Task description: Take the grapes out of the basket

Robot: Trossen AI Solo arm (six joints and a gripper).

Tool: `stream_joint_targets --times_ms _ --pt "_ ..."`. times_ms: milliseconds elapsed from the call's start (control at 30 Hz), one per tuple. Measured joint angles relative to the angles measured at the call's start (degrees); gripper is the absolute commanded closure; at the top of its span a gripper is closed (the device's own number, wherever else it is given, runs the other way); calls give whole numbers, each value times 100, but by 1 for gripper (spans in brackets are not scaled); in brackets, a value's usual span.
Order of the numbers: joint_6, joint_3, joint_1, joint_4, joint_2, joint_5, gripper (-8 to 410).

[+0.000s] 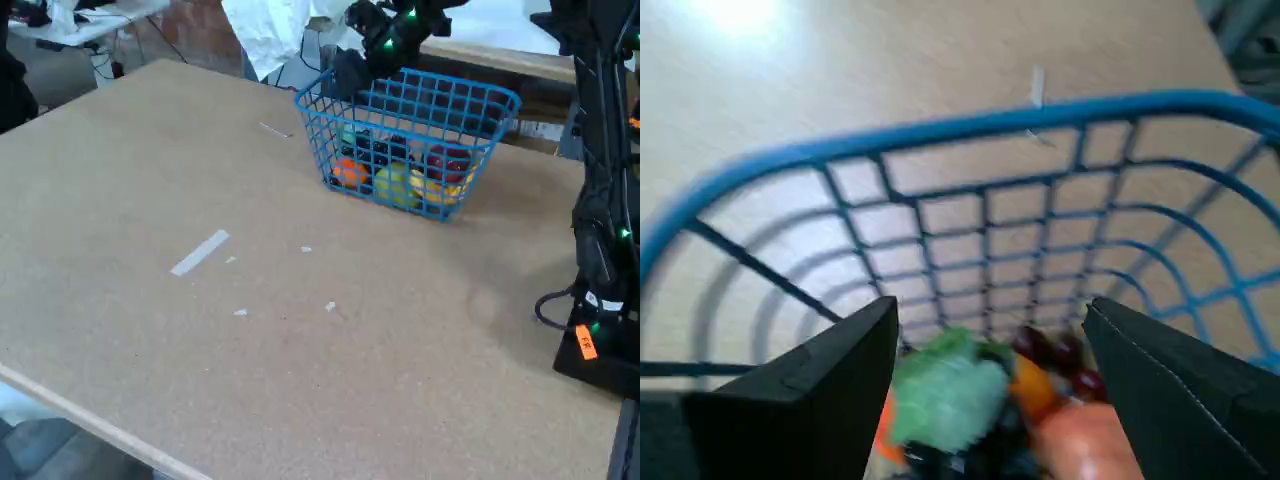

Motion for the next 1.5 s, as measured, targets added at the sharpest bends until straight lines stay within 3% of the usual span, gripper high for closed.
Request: stream_joint_targets --times_ms 133,300,700,900,1233,1367,1500 --pt "-61 -13 9 -90 85 568 142" --pt "-59 -81 9 -173 280 638 142" --pt "-17 -94 59 -203 662 455 142" --pt "-24 -94 83 -247 686 48 142" --pt "85 -74 138 -229 1093 -153 144" --pt "142 -74 133 -131 1185 -192 170" --pt "175 -81 136 -24 1185 -162 247"
